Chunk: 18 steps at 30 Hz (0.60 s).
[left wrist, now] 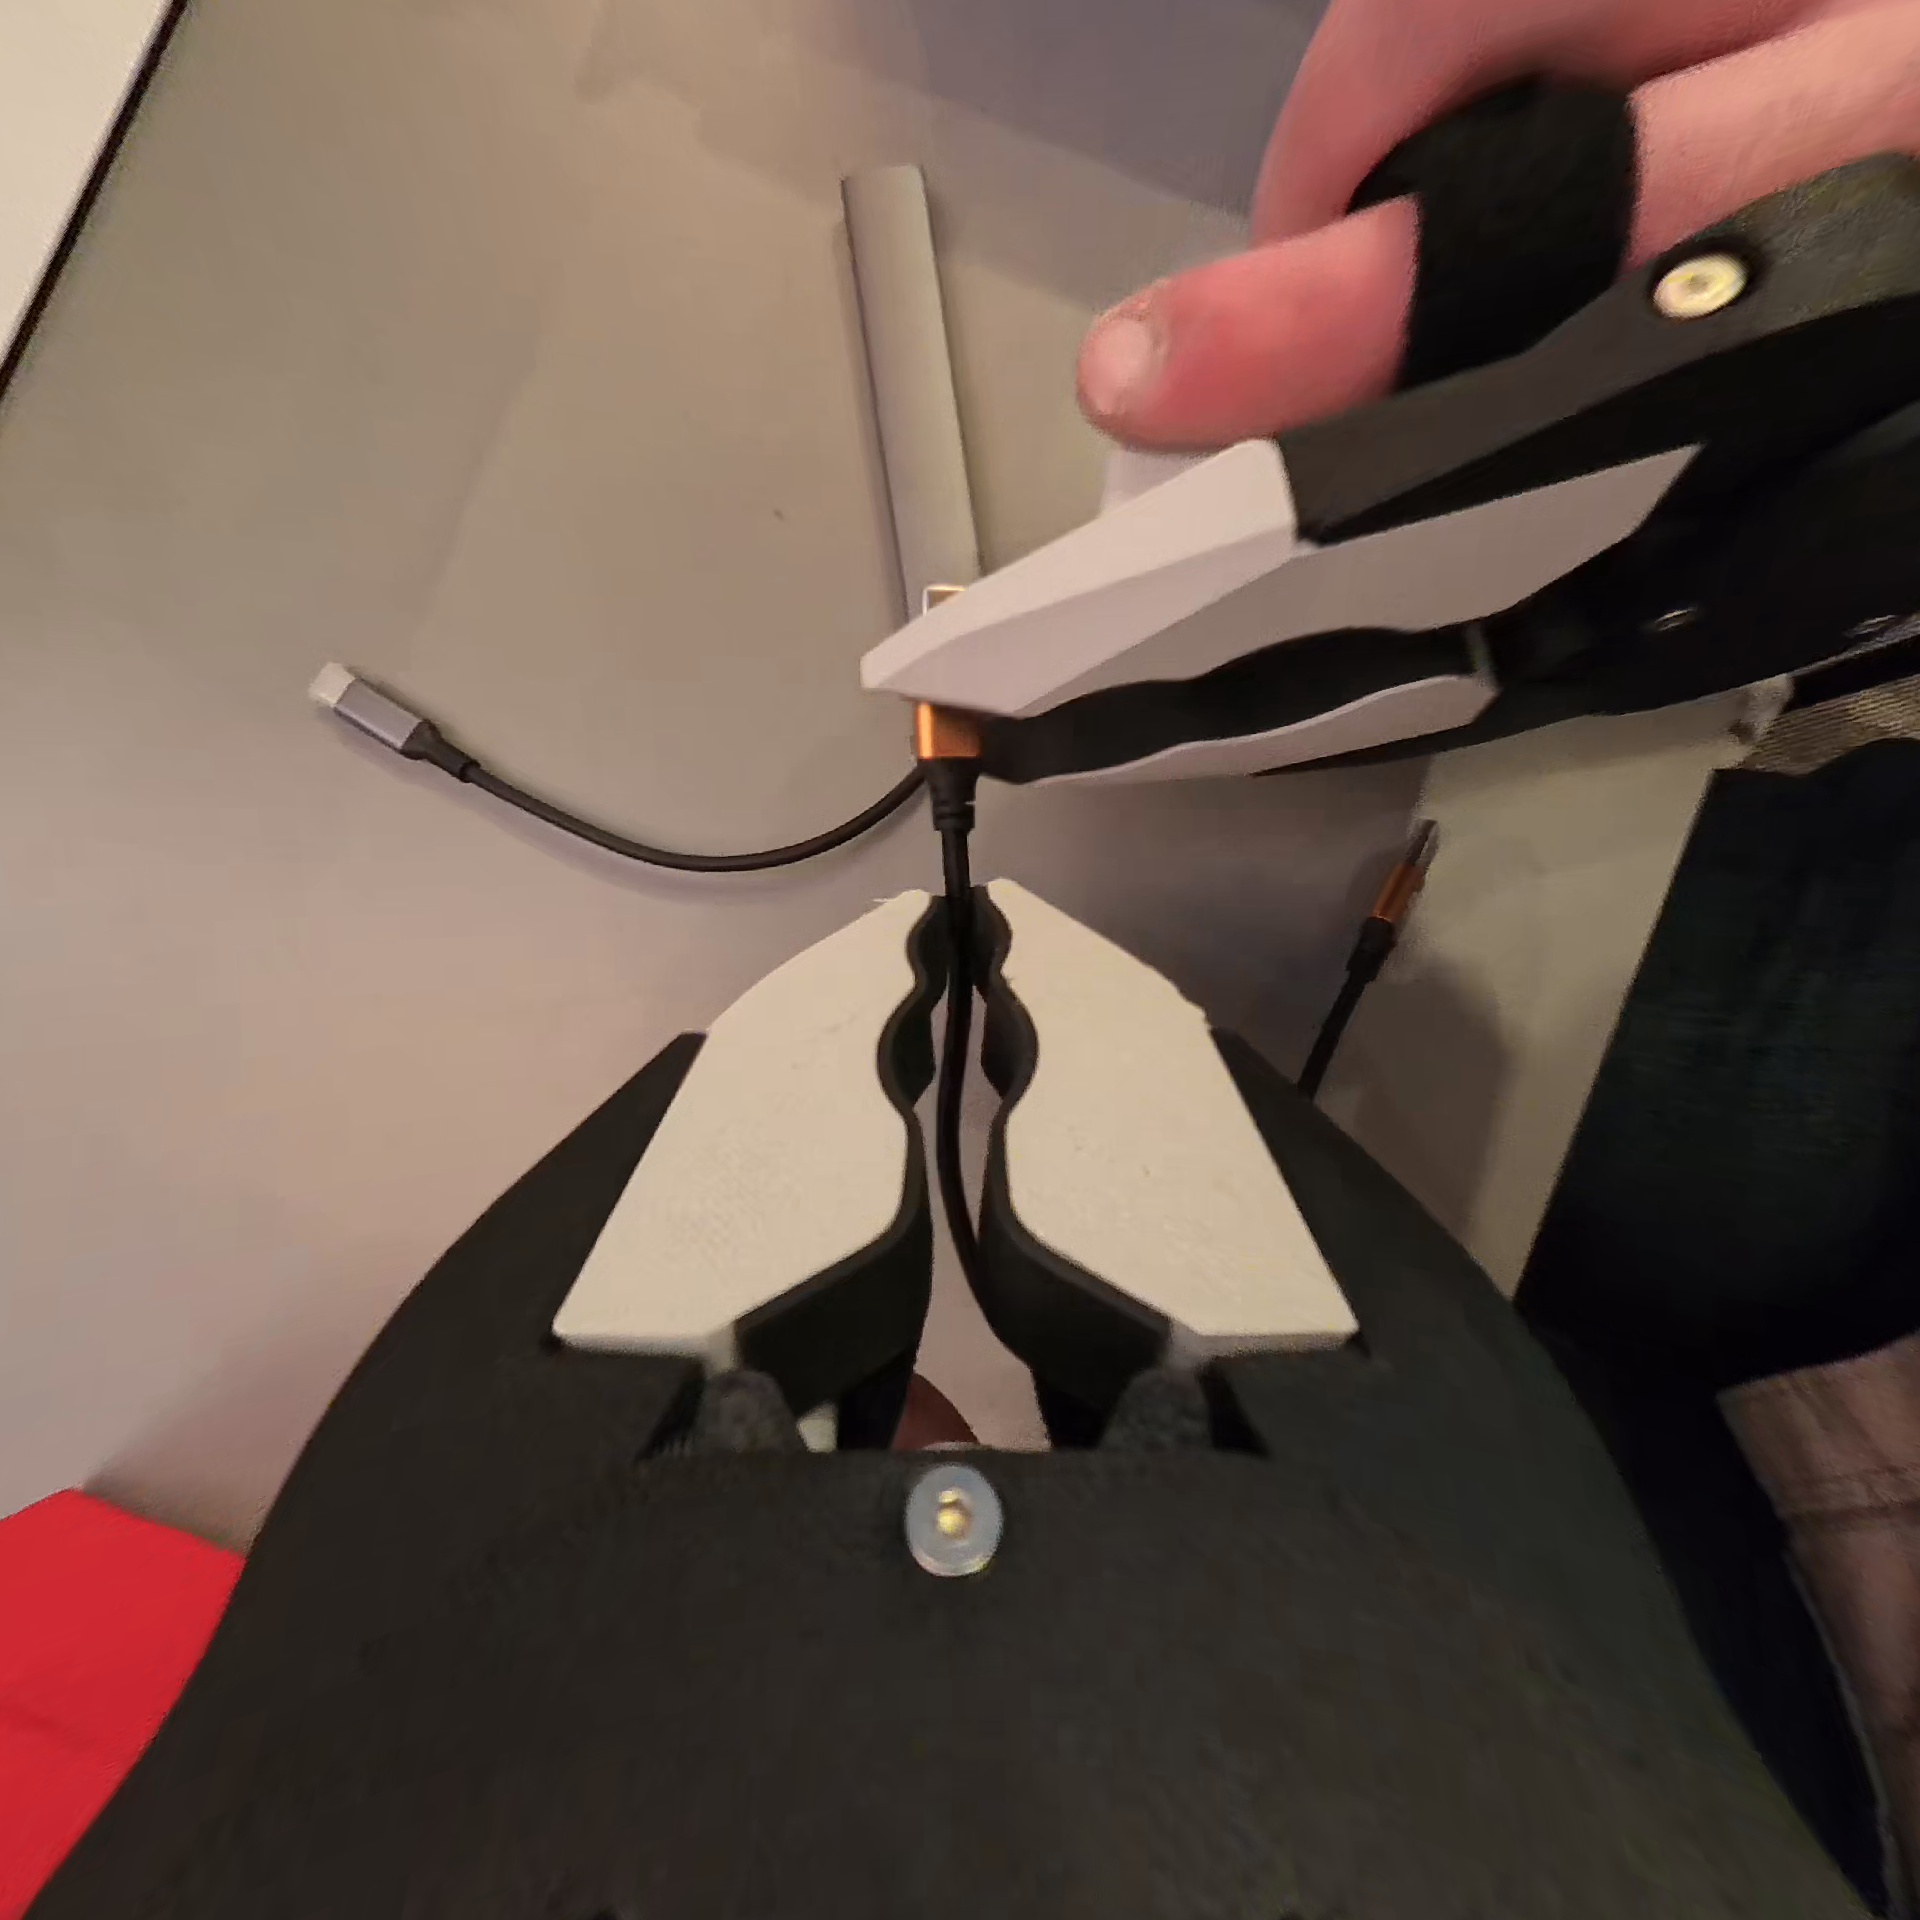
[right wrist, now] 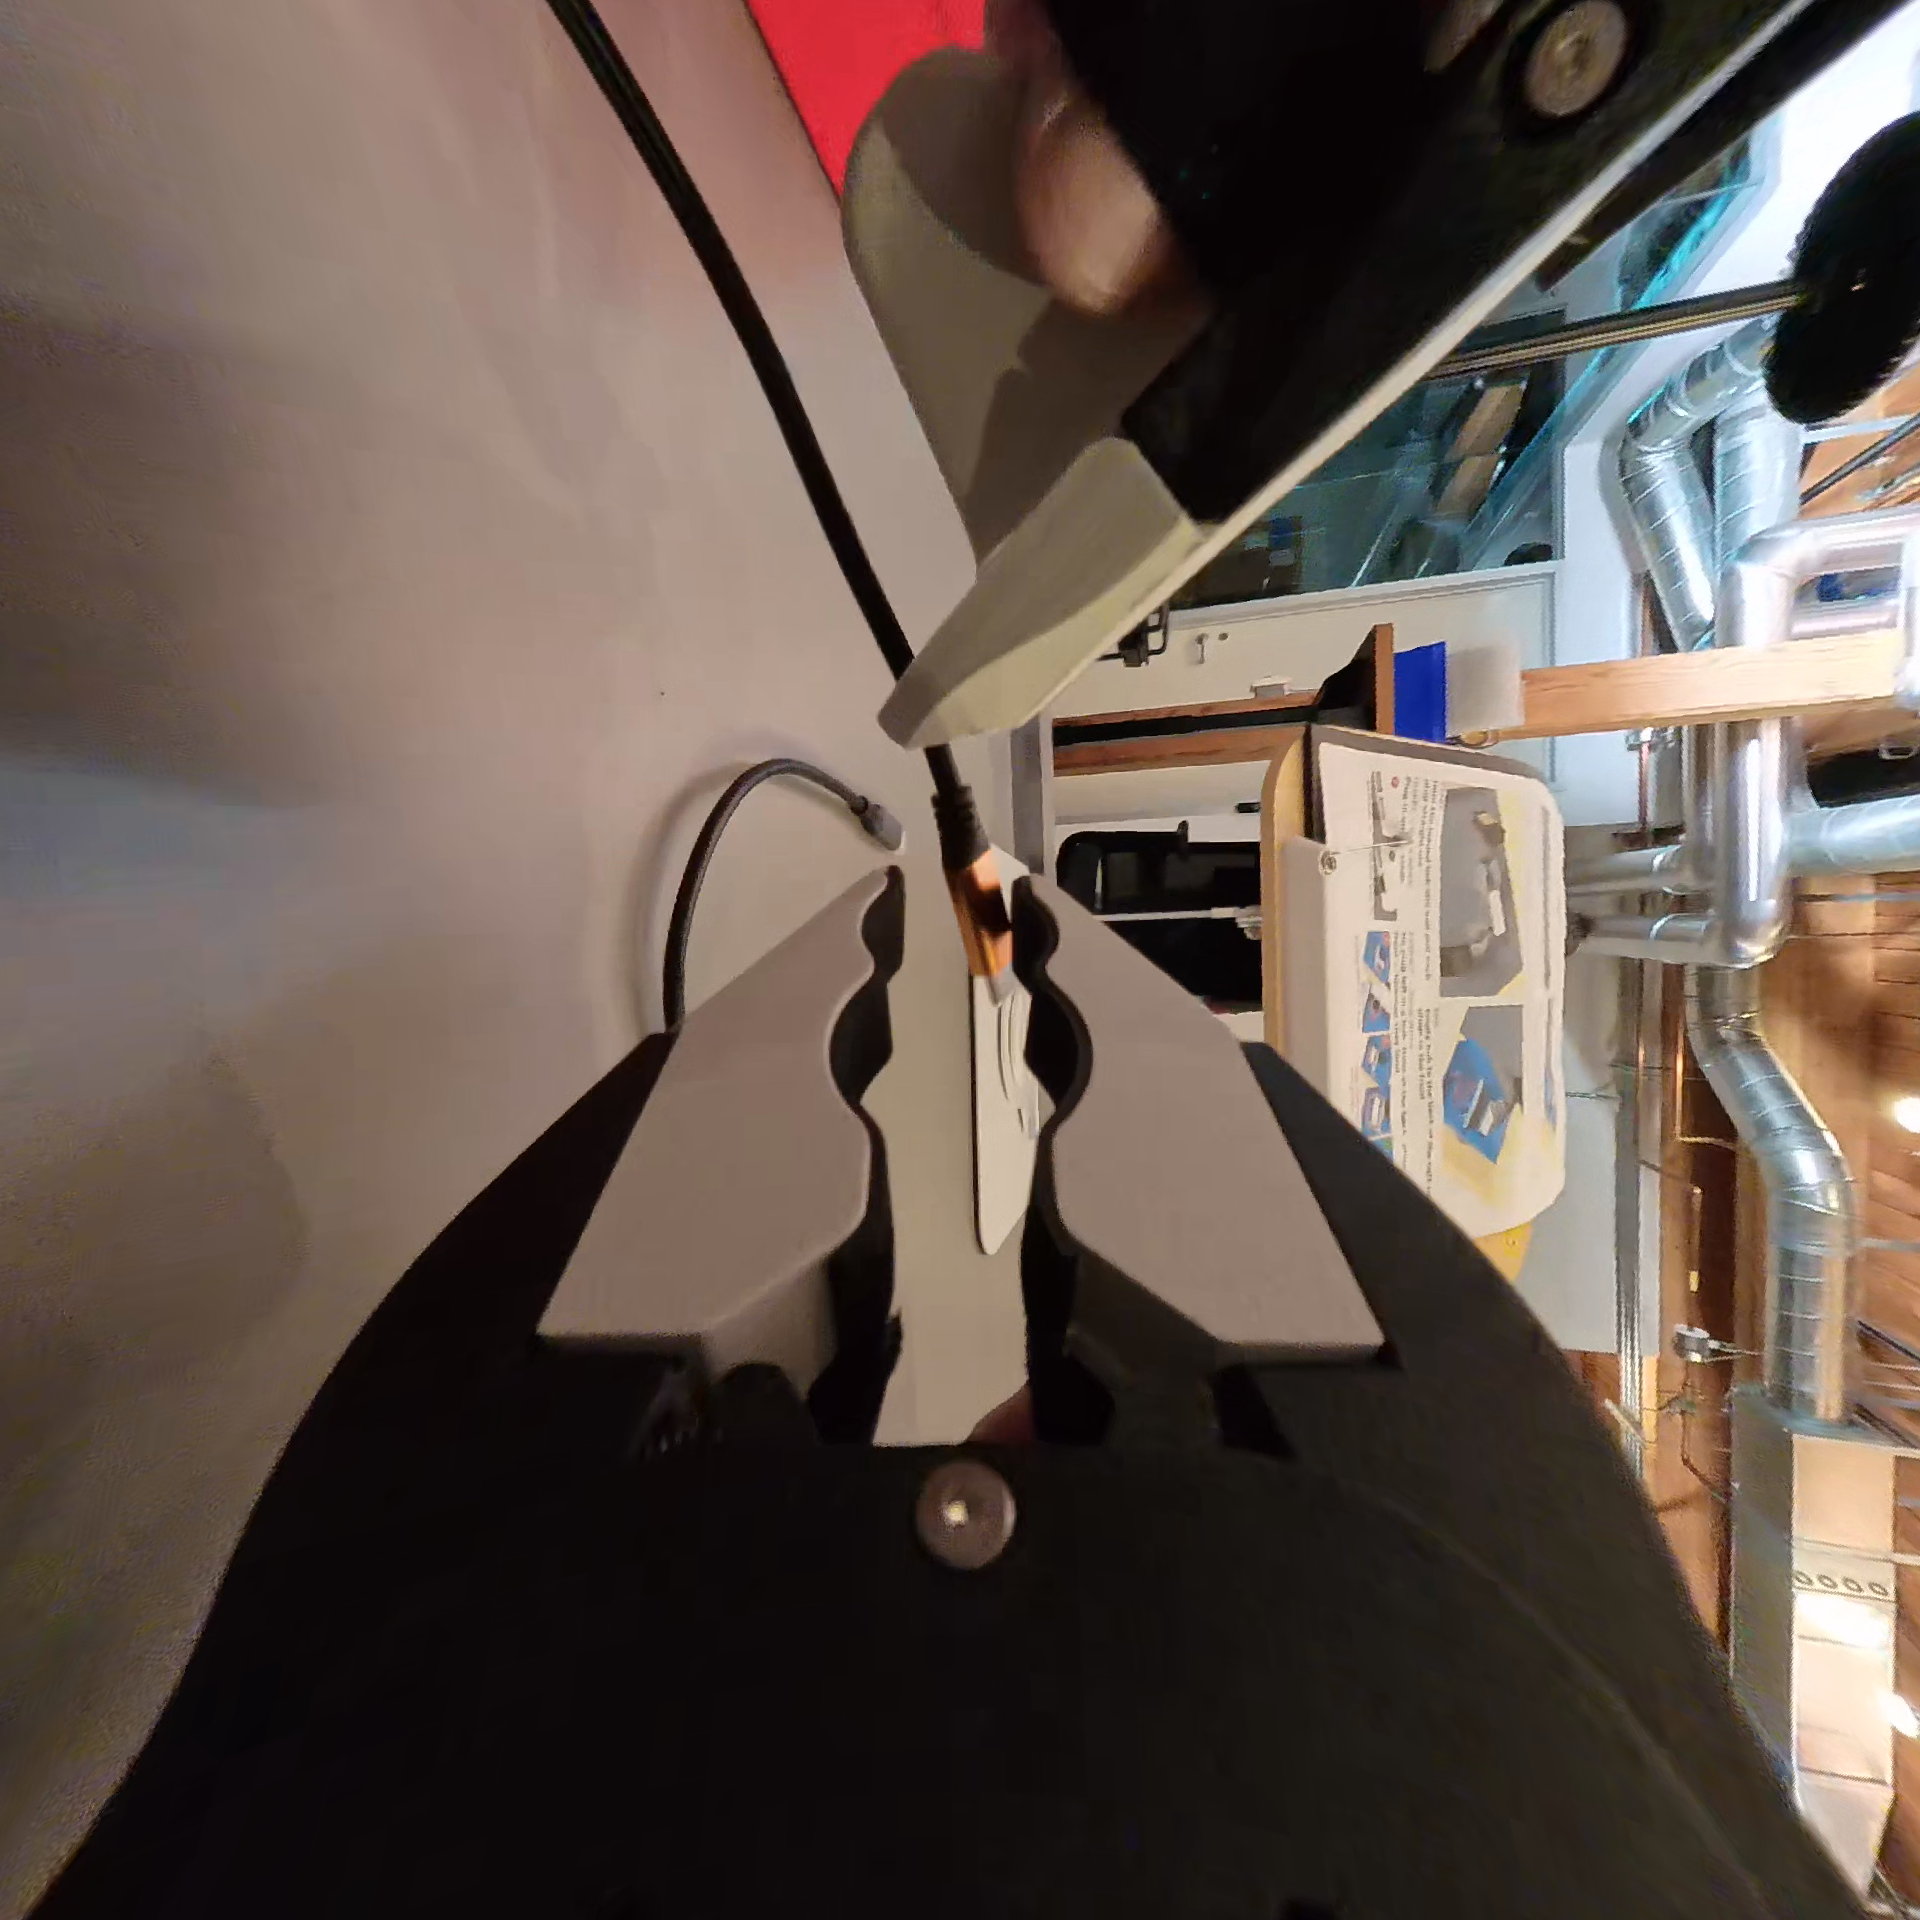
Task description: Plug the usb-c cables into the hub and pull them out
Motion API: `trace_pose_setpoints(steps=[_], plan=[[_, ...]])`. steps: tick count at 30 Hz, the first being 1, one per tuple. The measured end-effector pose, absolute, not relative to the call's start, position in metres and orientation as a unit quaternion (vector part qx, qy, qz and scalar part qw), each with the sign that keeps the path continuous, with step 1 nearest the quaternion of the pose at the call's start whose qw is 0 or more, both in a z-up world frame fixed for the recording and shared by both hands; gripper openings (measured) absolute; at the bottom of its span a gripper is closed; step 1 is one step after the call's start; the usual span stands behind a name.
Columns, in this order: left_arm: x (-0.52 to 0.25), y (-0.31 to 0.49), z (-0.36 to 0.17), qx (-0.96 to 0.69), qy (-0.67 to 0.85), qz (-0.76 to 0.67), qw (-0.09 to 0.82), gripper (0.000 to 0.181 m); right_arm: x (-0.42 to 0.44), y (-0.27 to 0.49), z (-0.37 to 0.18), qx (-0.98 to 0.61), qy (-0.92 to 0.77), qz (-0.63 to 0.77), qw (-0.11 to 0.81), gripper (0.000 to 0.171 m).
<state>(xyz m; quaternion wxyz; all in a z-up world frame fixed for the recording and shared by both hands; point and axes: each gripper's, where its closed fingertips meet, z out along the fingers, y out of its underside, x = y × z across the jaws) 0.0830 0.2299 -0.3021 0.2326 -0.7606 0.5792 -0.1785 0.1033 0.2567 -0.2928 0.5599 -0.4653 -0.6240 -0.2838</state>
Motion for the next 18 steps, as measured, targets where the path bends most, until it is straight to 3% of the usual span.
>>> trace_pose_setpoints(steps=[1,10,18], plan=[[0.084,0.228,-0.300,-0.760,0.578,-0.188,0.230,0.004,0.103,0.258,-0.292,-0.462,-0.622,-0.287,0.563,0.013],[0.090,0.230,-0.280,-0.741,0.573,-0.225,0.268,0.004,0.106,0.263,-0.280,-0.494,-0.593,-0.232,0.591,0.004],[0.082,0.264,-0.211,-0.716,0.493,-0.281,0.407,0.016,0.115,0.261,-0.268,-0.543,-0.543,-0.134,0.626,0.003]])
